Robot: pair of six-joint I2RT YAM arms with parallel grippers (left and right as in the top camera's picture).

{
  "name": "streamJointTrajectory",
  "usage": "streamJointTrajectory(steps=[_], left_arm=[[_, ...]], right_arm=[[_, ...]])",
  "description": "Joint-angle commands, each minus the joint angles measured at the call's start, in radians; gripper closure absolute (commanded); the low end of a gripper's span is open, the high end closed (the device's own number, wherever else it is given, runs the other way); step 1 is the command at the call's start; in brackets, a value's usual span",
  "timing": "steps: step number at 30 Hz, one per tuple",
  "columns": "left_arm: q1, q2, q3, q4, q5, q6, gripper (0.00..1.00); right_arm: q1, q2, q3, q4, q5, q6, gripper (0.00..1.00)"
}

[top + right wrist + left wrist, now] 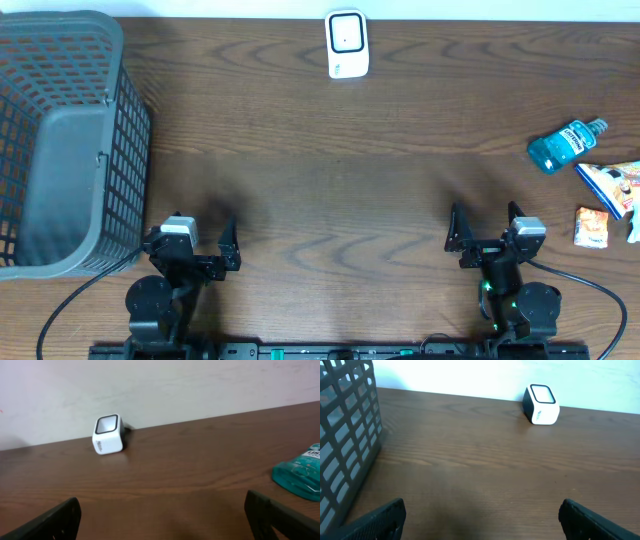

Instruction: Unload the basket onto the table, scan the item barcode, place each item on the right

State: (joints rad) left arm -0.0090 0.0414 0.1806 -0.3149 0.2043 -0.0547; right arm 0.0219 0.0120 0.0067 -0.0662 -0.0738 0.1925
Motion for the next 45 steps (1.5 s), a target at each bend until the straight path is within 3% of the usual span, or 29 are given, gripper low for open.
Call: streamJointTrajectory(steps=[1,28,32,45], left_arm=[[-0.003,-0.004,0.012,0.001,0.005,0.006,0.02],[-0.003,-0.004,0.012,0.0,0.005,0.006,0.02],[-0.005,-0.005,0.007,-0.045,-0.058,0.016,0.02],[-0.014,-0.04,-0.157,0.209,-0.141,0.014,0.02]], right_arm=[[0.006,-0.007,-0.001,-0.005,0.012,-0.018,0.01],[0.004,-0.006,-0.001,-0.005,0.012,-0.018,0.01],[0.004,-0.006,-0.001,-0.005,0.012,-0.018,0.01],[0.004,-0.006,-0.001,-0.005,0.012,-0.018,0.01]])
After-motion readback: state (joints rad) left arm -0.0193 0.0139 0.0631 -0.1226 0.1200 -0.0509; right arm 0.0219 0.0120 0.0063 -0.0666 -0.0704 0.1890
